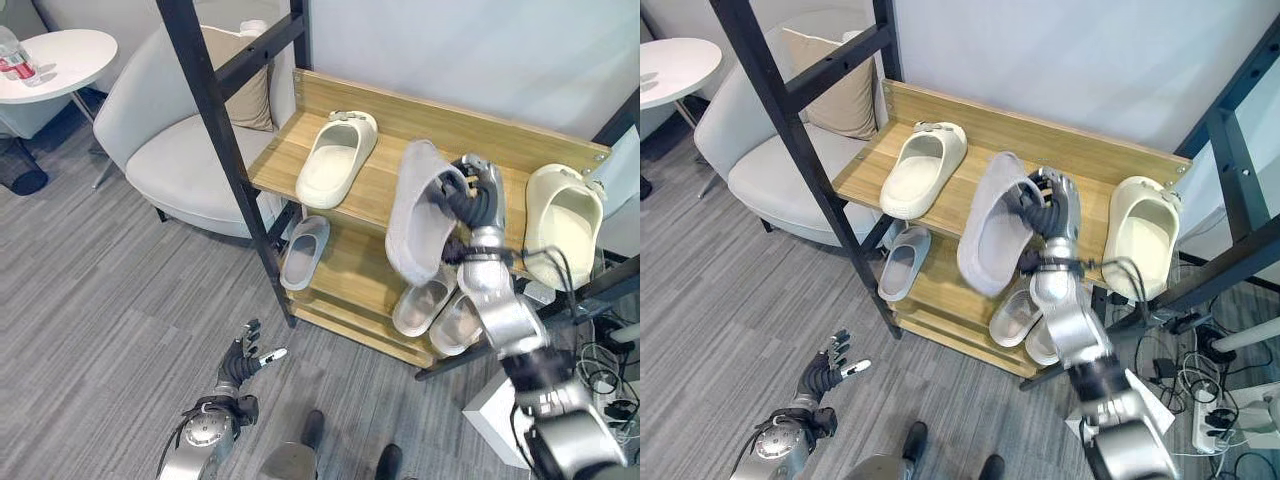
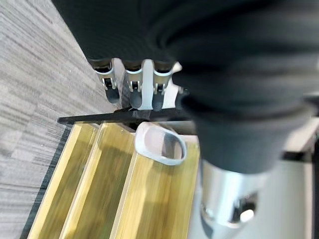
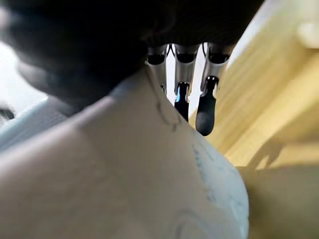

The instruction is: Arrange the slippers neatly on the shoe rack.

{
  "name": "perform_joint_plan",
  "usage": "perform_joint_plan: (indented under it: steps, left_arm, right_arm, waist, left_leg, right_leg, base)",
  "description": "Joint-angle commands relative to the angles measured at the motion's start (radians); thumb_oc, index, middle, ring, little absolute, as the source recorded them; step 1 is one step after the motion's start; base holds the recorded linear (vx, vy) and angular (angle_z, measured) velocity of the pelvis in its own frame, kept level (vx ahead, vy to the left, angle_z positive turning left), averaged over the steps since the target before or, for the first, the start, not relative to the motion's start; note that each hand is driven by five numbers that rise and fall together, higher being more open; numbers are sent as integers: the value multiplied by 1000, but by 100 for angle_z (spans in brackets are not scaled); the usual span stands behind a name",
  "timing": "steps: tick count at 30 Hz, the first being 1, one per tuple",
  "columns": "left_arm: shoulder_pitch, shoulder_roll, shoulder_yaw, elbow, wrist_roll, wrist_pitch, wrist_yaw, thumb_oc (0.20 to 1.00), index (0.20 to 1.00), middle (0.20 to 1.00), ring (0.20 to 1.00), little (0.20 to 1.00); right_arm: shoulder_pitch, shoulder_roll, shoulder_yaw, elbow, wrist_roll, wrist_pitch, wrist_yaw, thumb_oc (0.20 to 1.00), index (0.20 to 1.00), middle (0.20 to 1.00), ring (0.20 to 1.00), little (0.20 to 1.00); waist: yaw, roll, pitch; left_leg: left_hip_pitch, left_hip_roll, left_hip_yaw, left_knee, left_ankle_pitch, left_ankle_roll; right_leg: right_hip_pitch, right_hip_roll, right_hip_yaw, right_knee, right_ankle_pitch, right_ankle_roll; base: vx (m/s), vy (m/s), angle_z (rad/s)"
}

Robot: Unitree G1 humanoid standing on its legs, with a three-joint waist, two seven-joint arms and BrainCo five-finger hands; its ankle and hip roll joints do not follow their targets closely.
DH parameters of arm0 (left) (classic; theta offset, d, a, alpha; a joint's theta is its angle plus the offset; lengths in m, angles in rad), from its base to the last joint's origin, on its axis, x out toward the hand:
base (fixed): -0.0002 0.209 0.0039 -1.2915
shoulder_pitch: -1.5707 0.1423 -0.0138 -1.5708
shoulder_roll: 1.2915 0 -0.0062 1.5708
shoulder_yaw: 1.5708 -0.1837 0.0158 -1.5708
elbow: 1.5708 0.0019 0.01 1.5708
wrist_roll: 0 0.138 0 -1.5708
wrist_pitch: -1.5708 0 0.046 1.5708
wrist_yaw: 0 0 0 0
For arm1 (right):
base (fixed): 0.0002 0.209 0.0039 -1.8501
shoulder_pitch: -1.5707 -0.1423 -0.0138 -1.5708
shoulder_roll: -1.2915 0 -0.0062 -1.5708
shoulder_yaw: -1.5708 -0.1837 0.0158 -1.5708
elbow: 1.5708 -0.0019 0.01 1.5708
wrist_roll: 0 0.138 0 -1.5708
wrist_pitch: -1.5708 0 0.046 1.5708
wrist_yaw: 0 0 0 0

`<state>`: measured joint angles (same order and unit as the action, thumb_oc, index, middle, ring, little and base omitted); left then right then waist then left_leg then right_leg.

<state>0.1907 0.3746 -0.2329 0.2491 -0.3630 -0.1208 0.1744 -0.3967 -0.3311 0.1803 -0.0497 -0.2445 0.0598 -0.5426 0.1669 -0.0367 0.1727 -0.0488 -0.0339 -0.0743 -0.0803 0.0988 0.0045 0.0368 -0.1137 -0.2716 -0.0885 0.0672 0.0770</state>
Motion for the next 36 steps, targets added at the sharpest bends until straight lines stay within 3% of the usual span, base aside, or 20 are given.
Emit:
perform_joint_plan:
  steps: [1,4,5,8,11,12,14,17,19,20,21,22,26,31,36]
  left_arm:
    - [-25,9,14,-21,72,-33,17,1000,1000,1000,1000,1000]
    - [6,-1,22,-46,71,-18,-1,1000,1000,1000,1000,1000]
    - [7,-1,22,-47,71,-18,-2,1000,1000,1000,1000,1000]
    - [28,-1,21,-54,62,-14,-25,1000,1000,1000,1000,1000]
    - [35,1,22,-60,55,-17,-34,1000,1000,1000,1000,1000]
    - [35,2,22,-53,58,-23,-44,1000,1000,1000,1000,1000]
    - [35,3,27,-48,59,-31,-54,1000,1000,1000,1000,1000]
    - [48,0,51,-42,69,-46,-64,1000,1000,1000,1000,1000]
    - [47,-4,68,-31,77,-52,-59,1000,1000,1000,1000,1000]
    - [43,-6,73,-23,79,-56,-46,1000,1000,1000,1000,1000]
    - [32,-1,68,-26,81,-67,-5,1000,1000,1000,1000,1000]
    - [16,2,53,-35,61,-80,31,1000,1000,1000,1000,1000]
    - [-106,36,-29,-82,22,-134,94,1000,1000,1000,1000,1000]
    - [-167,57,-68,-136,10,-169,92,1000,1000,1000,1000,1000]
    - [-175,77,-82,-171,2,-182,95,1000,1000,1000,1000,1000]
  right_arm:
    - [-22,-20,-70,-137,123,-182,7,200,200,200,200,200]
    - [48,26,-30,-281,434,-293,169,200,200,200,200,200]
    - [49,26,-30,-281,435,-293,171,200,200,200,200,200]
    - [44,64,76,-370,753,-349,362,200,200,200,200,200]
    - [26,90,182,-385,941,-340,479,200,200,200,200,200]
    - [14,94,266,-377,1031,-314,559,200,200,200,200,200]
    - [12,86,318,-358,1065,-282,613,200,200,200,200,200]
    - [77,24,362,-308,996,-234,668,200,200,200,200,200]
    - [123,-33,345,-249,823,-229,659,200,200,200,200,200]
    - [134,-58,319,-209,657,-233,613,200,200,200,200,200]
    - [103,-88,269,-122,309,-242,459,200,200,200,200,200]
    - [59,-83,239,-71,133,-232,331,200,200,200,200,200]
    - [-148,-106,199,99,-243,-147,42,200,200,200,200,200]
    - [-278,-216,200,244,-375,-75,-47,200,200,200,200,200]
    - [-374,-280,210,369,-421,-8,-85,200,200,200,200,200]
  waist:
    - [-15,8,-18]
    - [-33,10,-22]
    - [-33,10,-22]
    - [-36,13,-23]
    - [-31,13,-22]
    - [-22,13,-20]
    - [-15,13,-17]
    - [-5,14,-10]
    - [2,17,1]
    - [6,19,11]
    - [20,31,49]
    - [24,43,86]
    - [40,83,185]
    - [48,90,205]
    - [62,86,217]
  left_leg:
    - [100,-22,-3,-7,-211,36]
    - [107,-18,7,-7,-212,33]
    - [107,-18,7,-7,-212,33]
    - [114,-13,10,-7,-210,24]
    - [115,-9,8,-7,-206,18]
    - [112,-9,2,-7,-201,14]
    - [108,-9,-5,-7,-197,11]
    - [101,-11,-29,-7,-192,4]
    - [90,-13,-53,-7,-186,1]
    - [80,-13,-66,-7,-180,0]
    - [44,-13,-78,11,-174,0]
    - [-15,-18,-80,64,-179,5]
    - [-282,-48,-94,293,-210,12]
    - [-436,-74,-111,413,-242,10]
    - [-521,-87,-120,472,-264,13]
  right_leg:
    - [105,14,34,28,-182,13]
    - [115,14,30,24,-188,12]
    - [116,14,29,24,-188,12]
    - [128,14,18,21,-195,7]
    - [134,14,7,21,-198,3]
    - [134,14,2,23,-199,0]
    - [132,13,-8,30,-202,-2]
    - [133,10,-40,47,-210,-2]
    - [125,6,-66,65,-218,-2]
    - [115,3,-83,82,-225,-2]
    - [73,-6,-94,132,-247,-4]
    - [19,-17,-98,180,-255,-7]
    - [-240,-72,-81,419,-303,-28]
    - [-379,-108,-78,550,-339,-30]
    - [-448,-123,-81,600,-356,-27]
  base:
    - [-17,-40,1]
    - [-22,-52,-6]
    - [-21,-61,-6]
    - [-35,-66,2]
    - [-38,-42,4]
    - [-55,-41,8]
    - [-46,-31,8]
    - [-17,-27,33]
    - [-2,-37,33]
    - [-60,-54,39]
    - [-166,-34,29]
    - [-246,2,17]
    - [-226,74,11]
    - [8,81,32]
    - [39,42,19]
